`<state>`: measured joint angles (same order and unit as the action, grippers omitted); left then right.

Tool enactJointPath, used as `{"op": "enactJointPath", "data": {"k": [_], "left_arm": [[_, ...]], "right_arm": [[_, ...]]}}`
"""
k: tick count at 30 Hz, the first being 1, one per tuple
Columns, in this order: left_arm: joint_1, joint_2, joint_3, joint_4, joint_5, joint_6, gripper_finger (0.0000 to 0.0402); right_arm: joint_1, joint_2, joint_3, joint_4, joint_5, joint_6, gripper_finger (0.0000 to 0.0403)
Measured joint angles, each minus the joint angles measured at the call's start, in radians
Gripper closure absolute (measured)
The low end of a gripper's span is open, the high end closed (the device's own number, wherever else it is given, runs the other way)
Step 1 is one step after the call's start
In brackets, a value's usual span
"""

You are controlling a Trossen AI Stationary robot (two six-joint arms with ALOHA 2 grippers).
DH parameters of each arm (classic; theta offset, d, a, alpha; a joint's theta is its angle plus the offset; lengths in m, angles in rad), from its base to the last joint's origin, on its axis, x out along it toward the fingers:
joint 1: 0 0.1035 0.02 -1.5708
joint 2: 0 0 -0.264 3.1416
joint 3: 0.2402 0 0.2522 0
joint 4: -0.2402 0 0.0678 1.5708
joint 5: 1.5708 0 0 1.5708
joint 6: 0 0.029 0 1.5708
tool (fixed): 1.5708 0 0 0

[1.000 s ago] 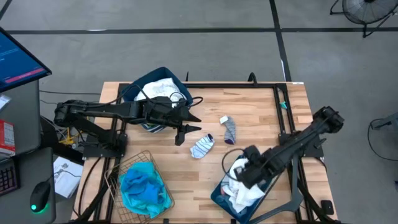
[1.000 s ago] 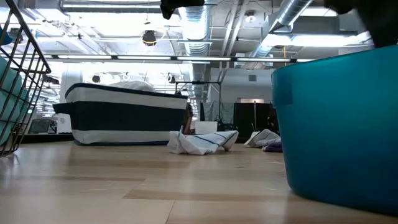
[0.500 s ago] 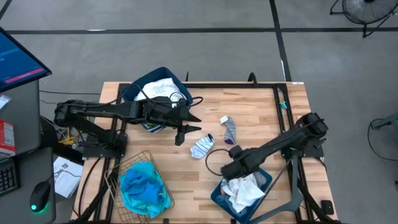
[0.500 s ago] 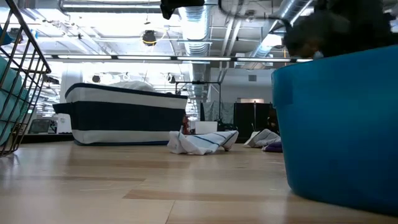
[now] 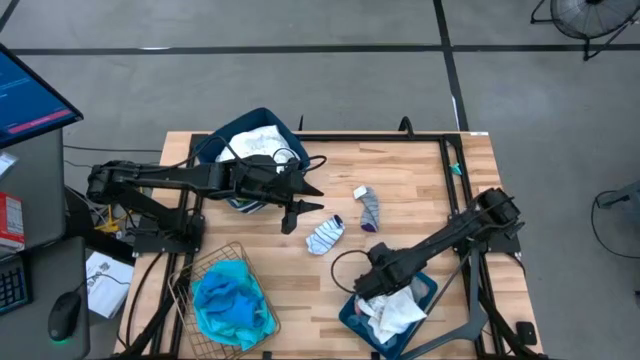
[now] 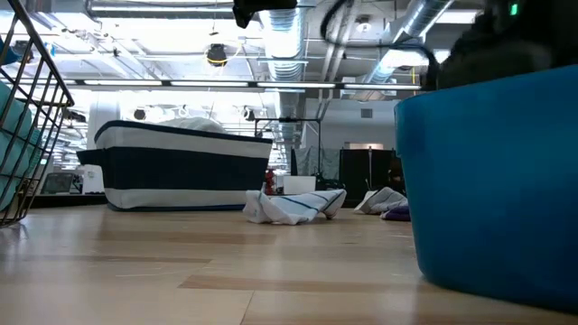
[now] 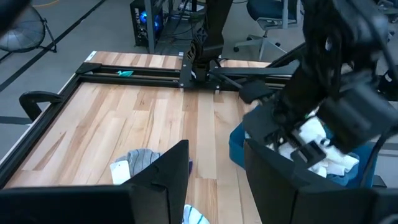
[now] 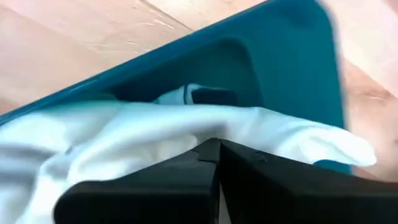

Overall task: Pick & Place Cloths
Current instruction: Put the white short into the wire basket

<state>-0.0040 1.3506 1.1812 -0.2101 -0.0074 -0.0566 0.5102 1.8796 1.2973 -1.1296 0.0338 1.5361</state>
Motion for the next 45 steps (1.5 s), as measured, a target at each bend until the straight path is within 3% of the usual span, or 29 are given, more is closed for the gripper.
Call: {"op": "enactJointPath", "data": {"k": [10,17,22,31,39,45], "left_arm": [[0.000,0.000,0.000,0.000,0.000,0.000,0.0266],[0.000,0.000,0.000,0.000,0.000,-0.003,0.0266],[0.000,0.000,0.000,0.000,0.000,-0.003,0.0266],[0.000,0.000,0.000,0.000,0.000,-0.003,0.0266],[0.000,0.000,0.000,0.000,0.000,-0.002,0.0266],[0.000,0.000,0.000,0.000,0.000,-0.001,0.0266]], "right_arm": [[0.020,-0.219,0.035,-0.122,0.021,0.043,0.0403],[0.060,-0.238,0.017,-0.237,0.115,0.172,0.0403],[0.054,-0.238,-0.075,-0.127,0.154,0.220,0.0403],[0.037,-0.237,-0.266,0.225,0.151,0.233,0.0403],[0.039,-0.237,-0.326,0.261,0.148,0.277,0.0403],[0.036,-0.276,-0.232,0.194,0.149,0.205,0.0403]]}}
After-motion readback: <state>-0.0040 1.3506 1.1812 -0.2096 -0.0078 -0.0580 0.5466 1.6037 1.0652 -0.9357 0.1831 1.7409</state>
